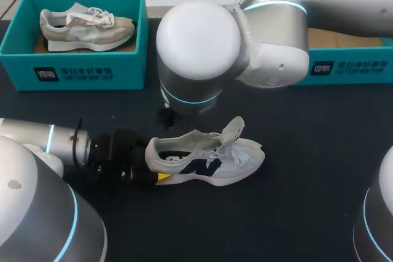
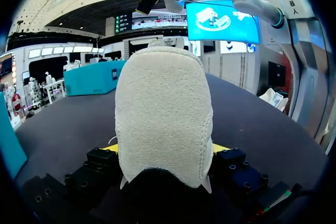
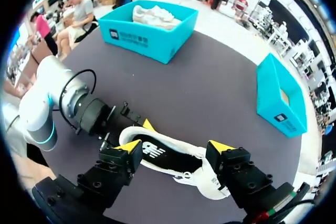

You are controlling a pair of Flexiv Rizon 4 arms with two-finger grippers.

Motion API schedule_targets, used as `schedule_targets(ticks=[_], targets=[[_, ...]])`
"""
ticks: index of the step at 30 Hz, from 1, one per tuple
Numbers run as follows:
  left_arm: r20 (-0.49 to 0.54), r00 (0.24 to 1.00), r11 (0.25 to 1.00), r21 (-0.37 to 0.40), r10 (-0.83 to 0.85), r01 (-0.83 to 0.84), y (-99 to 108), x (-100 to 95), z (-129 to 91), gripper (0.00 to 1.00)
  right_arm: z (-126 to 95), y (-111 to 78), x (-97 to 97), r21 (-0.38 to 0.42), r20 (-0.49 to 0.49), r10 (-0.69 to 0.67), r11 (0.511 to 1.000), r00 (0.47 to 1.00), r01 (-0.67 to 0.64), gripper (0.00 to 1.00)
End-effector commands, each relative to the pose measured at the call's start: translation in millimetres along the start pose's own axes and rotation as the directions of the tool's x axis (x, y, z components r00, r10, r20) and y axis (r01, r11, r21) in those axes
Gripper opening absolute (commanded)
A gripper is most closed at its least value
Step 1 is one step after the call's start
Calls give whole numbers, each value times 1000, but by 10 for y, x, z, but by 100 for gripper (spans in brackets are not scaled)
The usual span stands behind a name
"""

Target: Take the shoe out of the shoebox, open the shoe tongue, remove and reinsert the insole, then place the shoe into the shoebox

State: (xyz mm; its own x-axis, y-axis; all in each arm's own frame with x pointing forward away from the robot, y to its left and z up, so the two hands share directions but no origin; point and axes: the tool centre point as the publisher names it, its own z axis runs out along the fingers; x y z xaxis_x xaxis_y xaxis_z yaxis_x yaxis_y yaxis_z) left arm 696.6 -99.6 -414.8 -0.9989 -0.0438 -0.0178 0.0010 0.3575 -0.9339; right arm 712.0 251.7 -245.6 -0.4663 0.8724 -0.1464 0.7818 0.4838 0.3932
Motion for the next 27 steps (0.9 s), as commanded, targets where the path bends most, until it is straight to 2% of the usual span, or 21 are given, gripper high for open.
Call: schedule_targets(ticks=[1, 20, 21, 22, 23, 24, 26, 27], targets=[[1, 1000, 1000, -1, 0, 0, 14, 13, -8, 0, 119, -23, 124, 104, -97, -573, 808, 814, 580, 0], [1, 1000, 1000, -1, 0, 0, 14, 13, -8, 0, 119, -23, 124, 104, -97, -573, 808, 814, 580, 0], [1, 1000, 1000, -1, 0, 0, 14, 13, -8, 0, 153, -76, 175, 90, -115, -644, 751, 756, 654, 0], [1, 1000, 1000, -1, 0, 0, 14, 13, -8, 0, 184, -137, 206, 90, -140, -668, 726, 731, 682, 0], [1, 1000, 1000, -1, 0, 0, 14, 13, -8, 0, 187, -196, 215, 101, -153, -654, 735, 741, 670, 0], [1, 1000, 1000, -1, 0, 0, 14, 13, -8, 0, 202, -248, 233, 94, -159, -679, 712, 717, 695, 0], [1, 1000, 1000, -1, 0, 0, 14, 13, -8, 0, 256, -352, 246, 141, -185, -677, 699, 712, 701, 0], [1, 1000, 1000, -1, 0, 0, 14, 13, -8, 0, 299, -387, 260, 124, -198, -686, 691, 700, 713, 0]])
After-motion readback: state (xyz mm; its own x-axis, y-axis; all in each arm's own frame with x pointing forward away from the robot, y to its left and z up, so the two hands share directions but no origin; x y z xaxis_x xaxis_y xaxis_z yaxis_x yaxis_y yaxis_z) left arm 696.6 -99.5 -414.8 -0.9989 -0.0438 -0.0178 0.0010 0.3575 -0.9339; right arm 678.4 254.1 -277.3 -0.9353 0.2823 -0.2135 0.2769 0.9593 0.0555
